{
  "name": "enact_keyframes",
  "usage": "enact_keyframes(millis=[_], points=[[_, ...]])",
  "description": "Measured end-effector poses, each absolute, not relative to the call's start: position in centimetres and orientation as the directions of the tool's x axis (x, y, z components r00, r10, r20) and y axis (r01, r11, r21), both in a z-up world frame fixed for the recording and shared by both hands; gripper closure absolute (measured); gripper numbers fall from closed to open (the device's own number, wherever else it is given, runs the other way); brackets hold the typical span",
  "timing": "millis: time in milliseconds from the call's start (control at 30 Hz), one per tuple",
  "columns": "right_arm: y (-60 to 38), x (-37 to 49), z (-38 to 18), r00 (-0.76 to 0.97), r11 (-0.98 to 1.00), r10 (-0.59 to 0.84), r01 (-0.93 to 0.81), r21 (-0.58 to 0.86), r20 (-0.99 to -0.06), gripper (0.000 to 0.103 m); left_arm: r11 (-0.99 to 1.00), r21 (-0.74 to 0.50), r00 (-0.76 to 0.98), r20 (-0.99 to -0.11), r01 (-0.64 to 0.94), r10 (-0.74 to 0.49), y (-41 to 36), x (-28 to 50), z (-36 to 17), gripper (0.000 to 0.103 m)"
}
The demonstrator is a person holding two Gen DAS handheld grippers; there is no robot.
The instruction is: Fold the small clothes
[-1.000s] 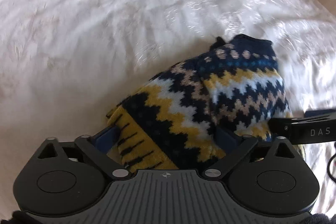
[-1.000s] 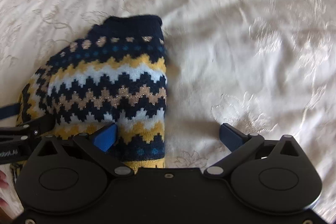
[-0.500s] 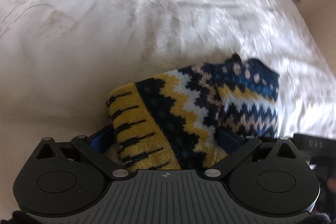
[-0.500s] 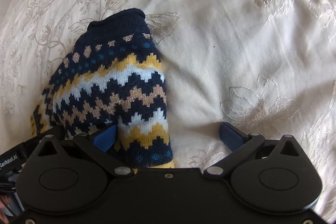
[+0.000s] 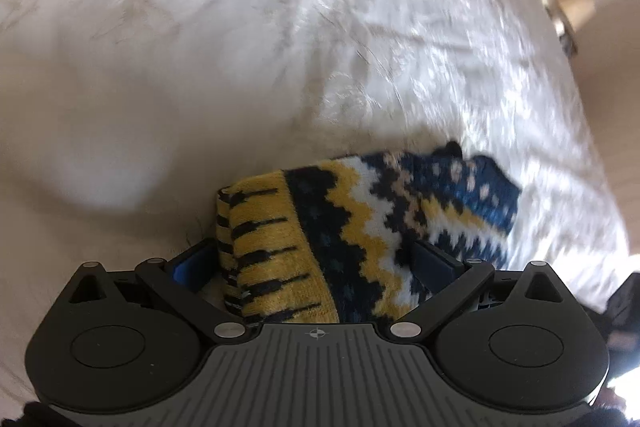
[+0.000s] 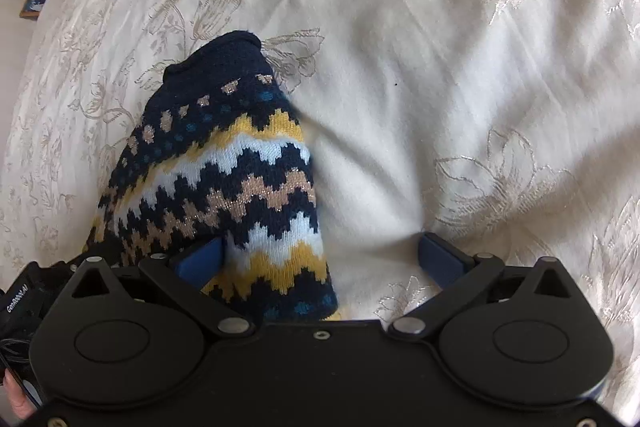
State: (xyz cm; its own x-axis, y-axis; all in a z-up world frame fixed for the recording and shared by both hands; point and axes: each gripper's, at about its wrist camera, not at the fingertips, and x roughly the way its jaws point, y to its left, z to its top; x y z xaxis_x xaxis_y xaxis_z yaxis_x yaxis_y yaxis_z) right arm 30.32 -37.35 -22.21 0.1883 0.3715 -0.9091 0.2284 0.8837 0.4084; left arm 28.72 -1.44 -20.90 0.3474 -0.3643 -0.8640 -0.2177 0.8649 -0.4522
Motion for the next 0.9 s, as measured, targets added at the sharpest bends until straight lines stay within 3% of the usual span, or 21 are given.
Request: enact_keyframes(millis=[100, 200, 300, 467, 633, 900], points=[[-37.0, 30.0, -21.9, 0.193, 0.896, 0.352, 0.214, 0.39, -0.916, 0.0, 0.89, -0.412, 0.347, -0.878, -0.194, -0.331, -2.3, 28.6, -20.3, 0.003], [-36.2, 29.6, -20.4, 0.2, 0.908, 0.335, 0.19, 0.372, -0.92, 0.001, 0.897, -0.39, 0.364, -0.882, -0.207, -0.3, -2.7, 28.2, -19.3, 0.015], [-34.9, 28.7, -17.9, 0.265, 0.94, 0.275, 0.13, 0.317, -0.924, 0.001, 0.937, -0.306, 0.407, -0.887, -0.168, -0.217, -3.9, 27.3, -16.9, 0.02], [-33.4, 25.3, -12.6, 0.41, 0.981, 0.172, 0.006, 0.192, -0.896, 0.001, 0.991, -0.119, 0.487, -0.87, -0.057, -0.076, -7.2, 24.7, -12.3, 0.021], [-32.7, 21.6, -8.6, 0.528, 0.994, 0.103, -0.031, 0.102, -0.843, 0.001, 0.999, -0.006, 0.514, -0.858, -0.041, 0.016, -10.4, 21.1, -8.3, 0.022], [-33.2, 16.2, -5.2, 0.586, 0.997, 0.082, -0.038, 0.074, -0.806, 0.001, 0.995, 0.034, 0.522, -0.849, -0.095, 0.079, -13.8, 15.5, -4.3, 0.022]])
